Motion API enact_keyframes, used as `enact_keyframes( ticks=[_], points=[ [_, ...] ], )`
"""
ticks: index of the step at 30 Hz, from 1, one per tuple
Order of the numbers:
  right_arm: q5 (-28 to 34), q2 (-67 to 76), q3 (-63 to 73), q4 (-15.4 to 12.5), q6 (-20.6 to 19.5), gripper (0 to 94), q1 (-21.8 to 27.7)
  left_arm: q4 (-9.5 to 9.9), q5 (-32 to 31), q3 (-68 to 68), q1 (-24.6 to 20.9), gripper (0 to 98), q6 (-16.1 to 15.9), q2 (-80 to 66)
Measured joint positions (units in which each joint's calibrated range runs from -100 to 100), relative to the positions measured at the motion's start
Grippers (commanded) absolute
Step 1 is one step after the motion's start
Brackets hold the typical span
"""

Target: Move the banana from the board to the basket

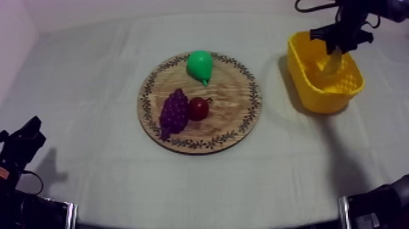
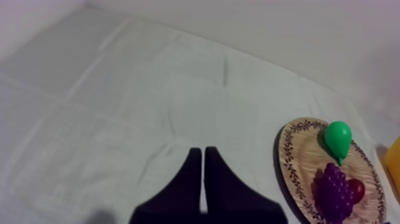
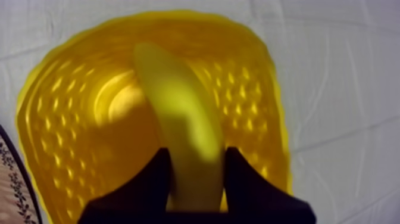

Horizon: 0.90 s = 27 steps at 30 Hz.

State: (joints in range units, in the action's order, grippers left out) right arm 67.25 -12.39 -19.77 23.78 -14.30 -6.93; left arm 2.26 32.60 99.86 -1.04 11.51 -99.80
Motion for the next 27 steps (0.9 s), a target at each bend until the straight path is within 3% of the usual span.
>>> enact_keyframes(
  ticks=[21,23,27],
  points=[
    [-1.49,-3.81,-1.86,1.92,-2.95,20.7,-1.19,0.00,0.00,0.00,0.00,0.1,0.00,0.00],
    [-1.38,-3.93,-1.59,1.92,-3.07,24.4,-1.01,0.00,0.00,0.00,0.00,0.1,0.00,0.00],
    [-0.99,-4.39,-1.20,1.63,-3.45,41.7,-0.60,0.00,0.00,0.00,0.00,0.1,0.00,0.00]
  ],
)
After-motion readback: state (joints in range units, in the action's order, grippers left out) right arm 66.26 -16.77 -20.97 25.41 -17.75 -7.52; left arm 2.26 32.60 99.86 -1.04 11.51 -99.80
